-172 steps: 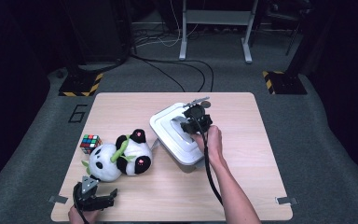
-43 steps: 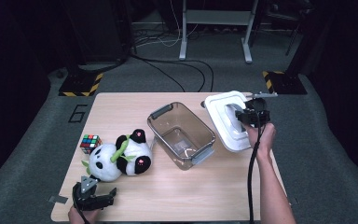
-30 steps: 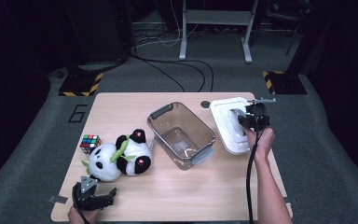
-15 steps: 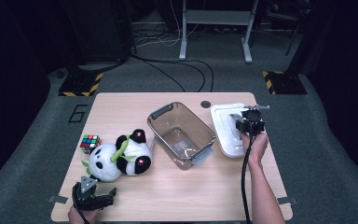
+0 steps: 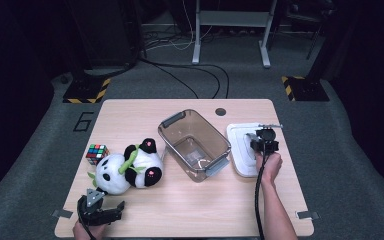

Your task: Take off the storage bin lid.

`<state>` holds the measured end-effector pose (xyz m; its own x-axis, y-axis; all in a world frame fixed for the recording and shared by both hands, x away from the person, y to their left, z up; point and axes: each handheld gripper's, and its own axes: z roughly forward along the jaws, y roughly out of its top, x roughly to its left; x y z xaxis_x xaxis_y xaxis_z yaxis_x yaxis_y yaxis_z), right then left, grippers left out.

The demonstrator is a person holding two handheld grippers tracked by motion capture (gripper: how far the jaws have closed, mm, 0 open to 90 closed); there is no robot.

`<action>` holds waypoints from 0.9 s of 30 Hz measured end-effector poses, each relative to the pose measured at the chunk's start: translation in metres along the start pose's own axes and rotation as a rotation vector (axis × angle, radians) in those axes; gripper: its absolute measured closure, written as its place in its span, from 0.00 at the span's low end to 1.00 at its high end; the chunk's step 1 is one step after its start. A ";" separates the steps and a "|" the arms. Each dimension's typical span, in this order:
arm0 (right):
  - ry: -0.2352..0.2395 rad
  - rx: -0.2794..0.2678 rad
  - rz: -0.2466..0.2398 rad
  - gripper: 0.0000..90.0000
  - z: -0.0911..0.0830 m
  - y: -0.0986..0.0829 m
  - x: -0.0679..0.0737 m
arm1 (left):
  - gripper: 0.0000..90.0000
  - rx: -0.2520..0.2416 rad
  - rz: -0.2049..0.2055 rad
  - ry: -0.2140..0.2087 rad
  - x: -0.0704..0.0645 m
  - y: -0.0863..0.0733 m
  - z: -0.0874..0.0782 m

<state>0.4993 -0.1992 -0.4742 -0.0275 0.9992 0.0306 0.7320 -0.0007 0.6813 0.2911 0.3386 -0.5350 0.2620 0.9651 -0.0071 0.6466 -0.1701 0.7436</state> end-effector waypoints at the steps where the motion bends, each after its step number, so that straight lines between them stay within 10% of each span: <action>1: -0.006 -0.002 0.007 0.74 0.001 -0.001 0.000 | 0.01 0.000 0.000 0.001 0.000 0.000 0.000; 12: -0.044 -0.005 0.002 0.74 0.011 -0.005 -0.002 | 0.02 -0.005 -0.003 0.007 0.000 0.000 0.000; 27: 0.137 -0.039 -0.010 0.16 -0.024 -0.013 -0.020 | 0.02 0.000 -0.002 0.005 0.000 0.000 0.000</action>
<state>0.4735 -0.2201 -0.4663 -0.1292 0.9841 0.1218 0.7043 0.0046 0.7099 0.2907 0.3384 -0.5350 0.2572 0.9663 -0.0051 0.6469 -0.1683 0.7438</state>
